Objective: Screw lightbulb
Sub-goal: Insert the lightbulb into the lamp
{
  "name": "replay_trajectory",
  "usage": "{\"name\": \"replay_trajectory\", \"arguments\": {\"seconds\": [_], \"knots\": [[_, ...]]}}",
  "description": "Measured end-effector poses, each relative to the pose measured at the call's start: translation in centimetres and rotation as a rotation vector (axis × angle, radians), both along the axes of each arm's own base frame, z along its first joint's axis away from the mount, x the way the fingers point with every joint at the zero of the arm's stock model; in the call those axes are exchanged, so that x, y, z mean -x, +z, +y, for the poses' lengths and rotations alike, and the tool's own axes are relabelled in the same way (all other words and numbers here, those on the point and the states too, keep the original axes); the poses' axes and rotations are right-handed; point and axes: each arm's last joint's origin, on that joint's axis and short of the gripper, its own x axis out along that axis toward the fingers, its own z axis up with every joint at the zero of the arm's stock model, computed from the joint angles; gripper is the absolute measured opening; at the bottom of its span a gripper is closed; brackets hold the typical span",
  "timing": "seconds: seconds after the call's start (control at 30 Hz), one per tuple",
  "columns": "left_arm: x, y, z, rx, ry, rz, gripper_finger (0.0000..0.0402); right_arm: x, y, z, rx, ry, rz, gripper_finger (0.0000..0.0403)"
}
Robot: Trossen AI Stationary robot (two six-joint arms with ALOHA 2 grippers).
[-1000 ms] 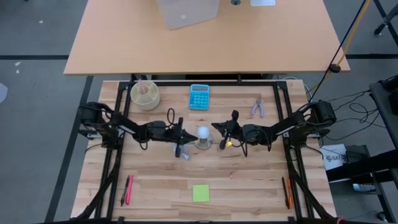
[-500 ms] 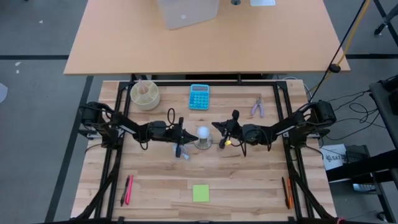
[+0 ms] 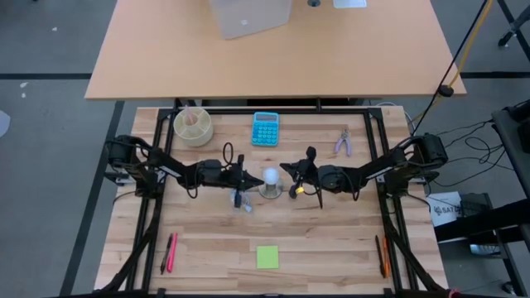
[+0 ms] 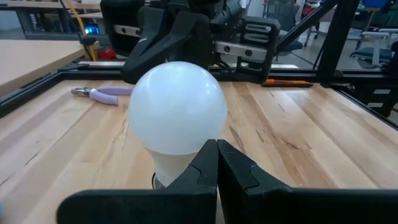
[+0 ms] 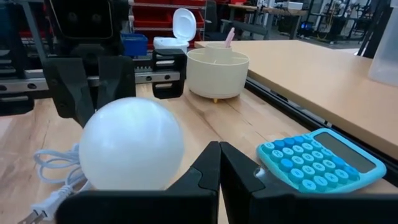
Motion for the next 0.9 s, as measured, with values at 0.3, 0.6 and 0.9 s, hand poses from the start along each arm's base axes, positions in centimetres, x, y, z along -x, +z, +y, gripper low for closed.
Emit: {"name": "replay_trajectory", "arguments": {"seconds": [0.3, 0.6, 0.9], "knots": [[0.1, -0.3, 0.6, 0.019, 0.024, 0.027, 0.0000, 0.0, -0.4, 0.1, -0.001, 0.029, 0.039, 0.0000], [0.1, -0.3, 0.9, 0.020, 0.037, 0.027, 0.0000, 0.0, -0.4, 0.3, 0.009, 0.060, 0.049, 0.0000], [0.2, -0.6, 1.5, 0.024, 0.060, 0.061, 0.0000, 0.0, -0.4, 0.3, 0.010, 0.059, 0.052, 0.0000]]}}
